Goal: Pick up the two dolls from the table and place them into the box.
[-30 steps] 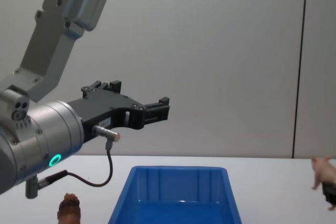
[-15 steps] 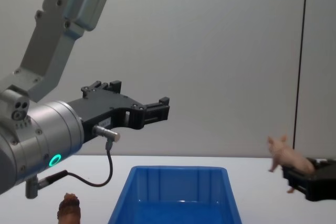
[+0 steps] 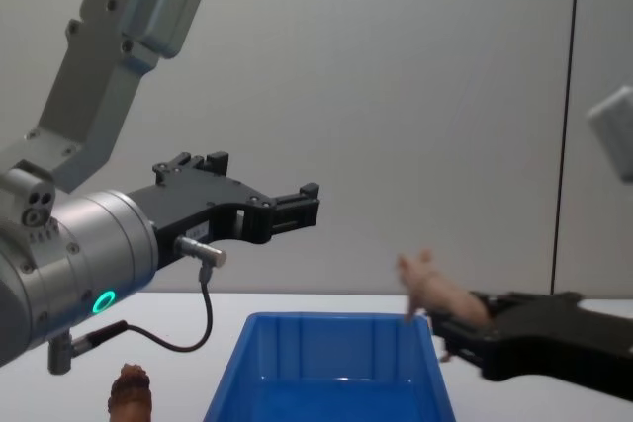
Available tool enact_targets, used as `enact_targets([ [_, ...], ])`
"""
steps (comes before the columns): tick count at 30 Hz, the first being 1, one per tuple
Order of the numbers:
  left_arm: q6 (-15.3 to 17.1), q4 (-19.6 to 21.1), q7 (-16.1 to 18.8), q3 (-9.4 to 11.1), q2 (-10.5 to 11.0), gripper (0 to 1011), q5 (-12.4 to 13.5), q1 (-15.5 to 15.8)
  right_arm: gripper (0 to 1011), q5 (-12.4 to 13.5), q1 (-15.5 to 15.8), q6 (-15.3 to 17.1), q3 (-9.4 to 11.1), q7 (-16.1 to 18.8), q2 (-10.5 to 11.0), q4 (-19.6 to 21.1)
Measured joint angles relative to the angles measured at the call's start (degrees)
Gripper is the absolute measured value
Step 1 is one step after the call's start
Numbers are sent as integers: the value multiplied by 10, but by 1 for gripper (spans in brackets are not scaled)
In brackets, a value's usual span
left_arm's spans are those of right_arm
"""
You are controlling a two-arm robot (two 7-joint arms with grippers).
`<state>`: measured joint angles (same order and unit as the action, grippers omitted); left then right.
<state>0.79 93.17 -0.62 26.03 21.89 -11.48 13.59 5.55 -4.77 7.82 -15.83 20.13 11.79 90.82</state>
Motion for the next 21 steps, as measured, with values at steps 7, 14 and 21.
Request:
enact_targets([
  [7,0,0,0,0,0,1001,0,0,537,-24,-35,-14,-21,43,-28,-47],
  [14,0,0,0,0,0,1001,0,0,760,-45,-66,-27,-36,61,-52,-94],
  [21,0,0,0,0,0,1001,0,0,938,-56,-83,-30,-44,50,-66,-122],
])
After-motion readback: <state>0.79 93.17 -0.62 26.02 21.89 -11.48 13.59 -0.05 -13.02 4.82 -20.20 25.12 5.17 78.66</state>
